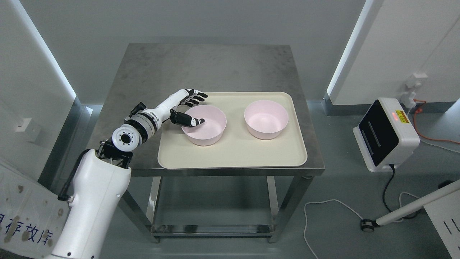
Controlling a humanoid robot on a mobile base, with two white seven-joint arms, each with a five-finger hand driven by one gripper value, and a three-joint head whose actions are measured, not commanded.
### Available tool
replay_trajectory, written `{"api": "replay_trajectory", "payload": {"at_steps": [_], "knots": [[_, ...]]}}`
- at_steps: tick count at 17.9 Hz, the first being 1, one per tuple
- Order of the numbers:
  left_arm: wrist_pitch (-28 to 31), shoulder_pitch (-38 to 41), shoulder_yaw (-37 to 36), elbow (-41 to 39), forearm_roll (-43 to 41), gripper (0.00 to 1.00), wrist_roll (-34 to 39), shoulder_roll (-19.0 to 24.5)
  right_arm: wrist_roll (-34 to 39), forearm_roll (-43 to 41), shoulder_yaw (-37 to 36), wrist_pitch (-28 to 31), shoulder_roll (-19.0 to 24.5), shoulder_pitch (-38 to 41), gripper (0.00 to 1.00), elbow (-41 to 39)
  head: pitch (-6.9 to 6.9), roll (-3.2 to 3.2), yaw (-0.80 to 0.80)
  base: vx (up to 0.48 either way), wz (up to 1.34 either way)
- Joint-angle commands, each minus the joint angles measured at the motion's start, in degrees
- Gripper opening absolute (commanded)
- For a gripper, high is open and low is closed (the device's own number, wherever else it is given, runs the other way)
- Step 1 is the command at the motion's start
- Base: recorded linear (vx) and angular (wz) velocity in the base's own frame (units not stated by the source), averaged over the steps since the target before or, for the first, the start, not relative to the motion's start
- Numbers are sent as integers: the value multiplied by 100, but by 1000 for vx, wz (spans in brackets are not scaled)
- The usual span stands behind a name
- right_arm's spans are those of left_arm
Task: Stack pink IKEA bowls on left shelf middle
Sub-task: 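Reach the left hand into the pink bowl nearer the left hand, then lift the pink bowl with the left hand and carry it over the other bowl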
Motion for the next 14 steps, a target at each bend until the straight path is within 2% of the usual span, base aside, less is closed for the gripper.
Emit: {"api": "replay_trajectory", "payload": {"at_steps": [1, 10, 14], "knots": [[-330, 0, -171, 348, -410, 31, -14, -90, -4, 44, -53, -1, -100, 0, 100, 0, 0, 0, 0, 0, 0], [-392, -52, -40, 287, -472, 2, 56, -388, -4, 44, -53, -1, -100, 0, 100, 0, 0, 0, 0, 0, 0], [-594, -140, 118, 252, -472, 0, 74, -468, -4, 44, -53, -1, -100, 0, 100, 0, 0, 0, 0, -1, 6]]}}
